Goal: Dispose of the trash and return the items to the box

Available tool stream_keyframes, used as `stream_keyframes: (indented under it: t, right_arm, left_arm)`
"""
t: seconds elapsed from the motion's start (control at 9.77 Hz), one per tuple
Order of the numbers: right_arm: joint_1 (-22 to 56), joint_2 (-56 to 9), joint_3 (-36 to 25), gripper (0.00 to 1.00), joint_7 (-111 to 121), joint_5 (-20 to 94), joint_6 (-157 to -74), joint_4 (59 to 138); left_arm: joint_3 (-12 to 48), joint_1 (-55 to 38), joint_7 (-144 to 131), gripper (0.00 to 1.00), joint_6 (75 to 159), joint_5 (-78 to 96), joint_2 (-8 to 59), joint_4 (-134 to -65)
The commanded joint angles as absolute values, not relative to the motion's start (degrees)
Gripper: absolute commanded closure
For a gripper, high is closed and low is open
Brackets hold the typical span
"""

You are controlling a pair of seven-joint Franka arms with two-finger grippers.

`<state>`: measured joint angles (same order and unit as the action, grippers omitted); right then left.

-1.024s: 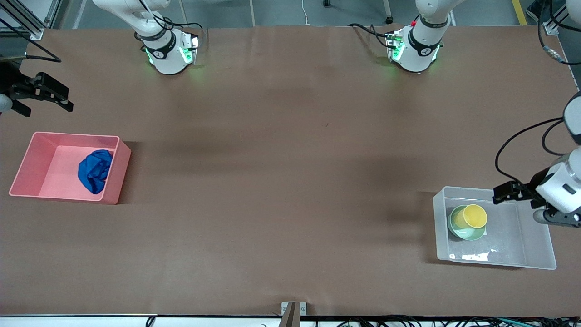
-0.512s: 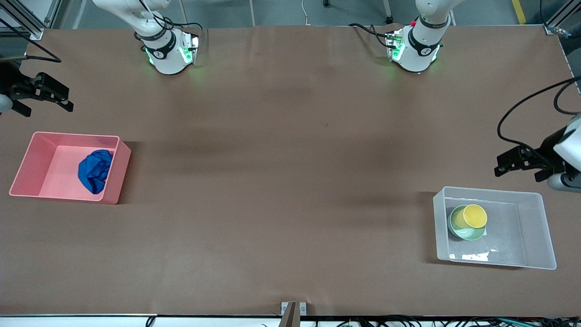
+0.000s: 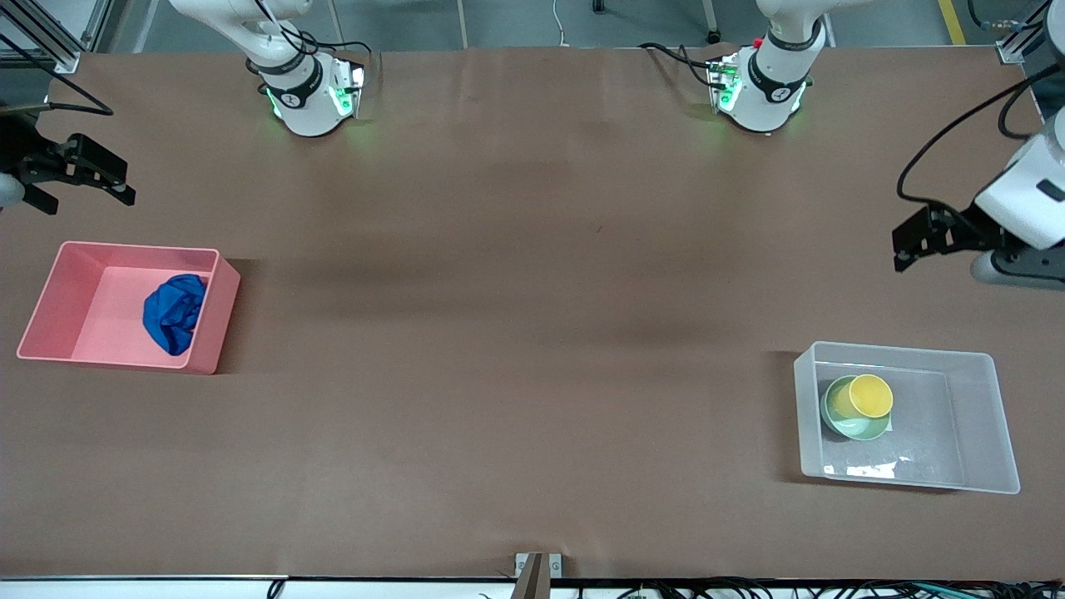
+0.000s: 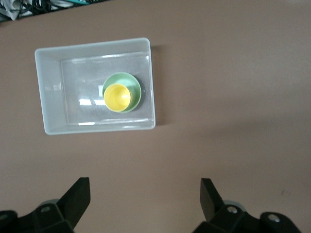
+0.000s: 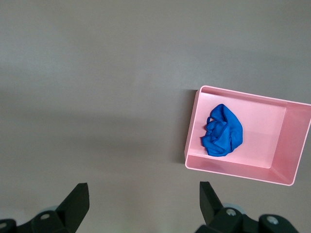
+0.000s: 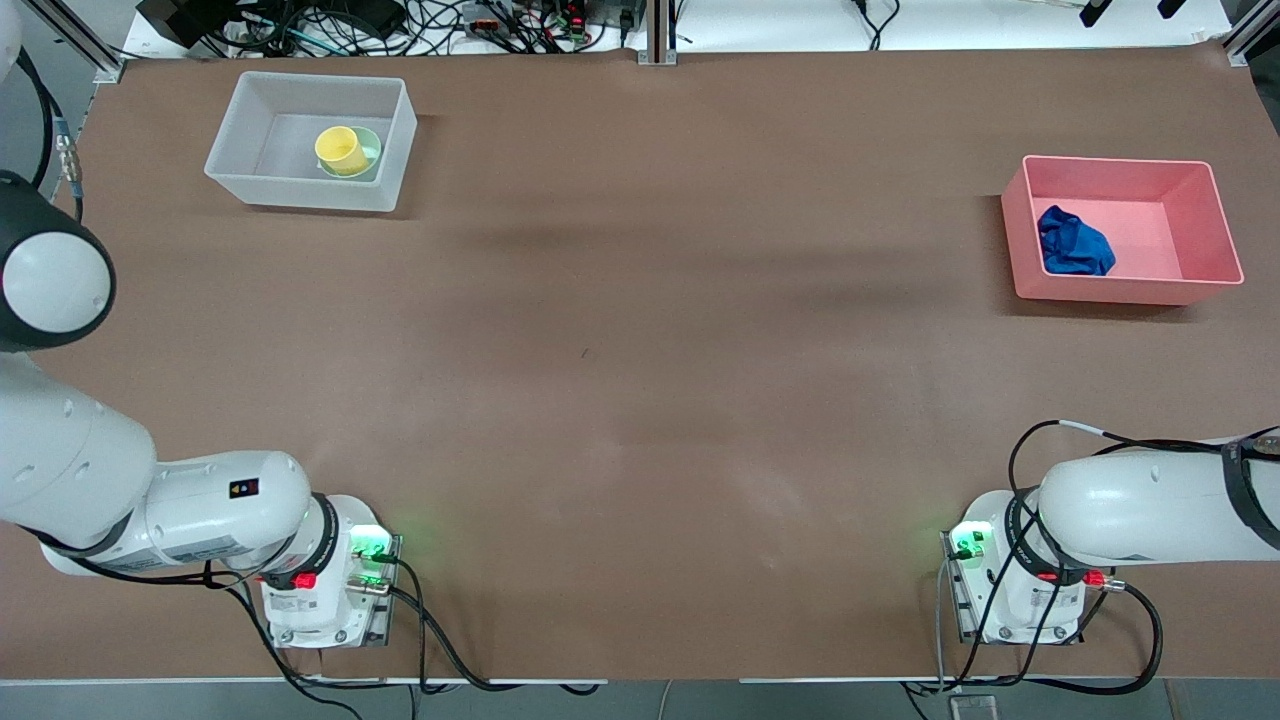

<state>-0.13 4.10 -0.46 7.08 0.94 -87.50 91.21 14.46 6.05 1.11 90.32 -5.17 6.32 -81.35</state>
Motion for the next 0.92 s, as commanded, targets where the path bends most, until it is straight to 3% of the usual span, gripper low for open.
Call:
stream_keyframes:
  t: [0.0, 0.41, 0.82]
  right_arm:
    - [0.26, 4.40, -0.70, 0.00, 5.98, 0.79, -88.24, 92.20]
    - [0.26, 4.04, -0.70, 0.00, 5.98, 0.70, -88.68, 92.29]
    - [0.26, 3.60, -0.70, 0.00, 6.06, 0.70, -89.38, 92.29]
  left_arm:
    - [8.98, 1.59, 0.62, 0.00, 90.53, -0.73, -0.41, -91.99]
    - [9.05, 0.88, -2.19, 0.00, 90.97, -0.70, -7.02, -99.31]
    - [9.14, 1.23, -1.94, 0.00, 89.22, -0.53, -4.94, -95.12]
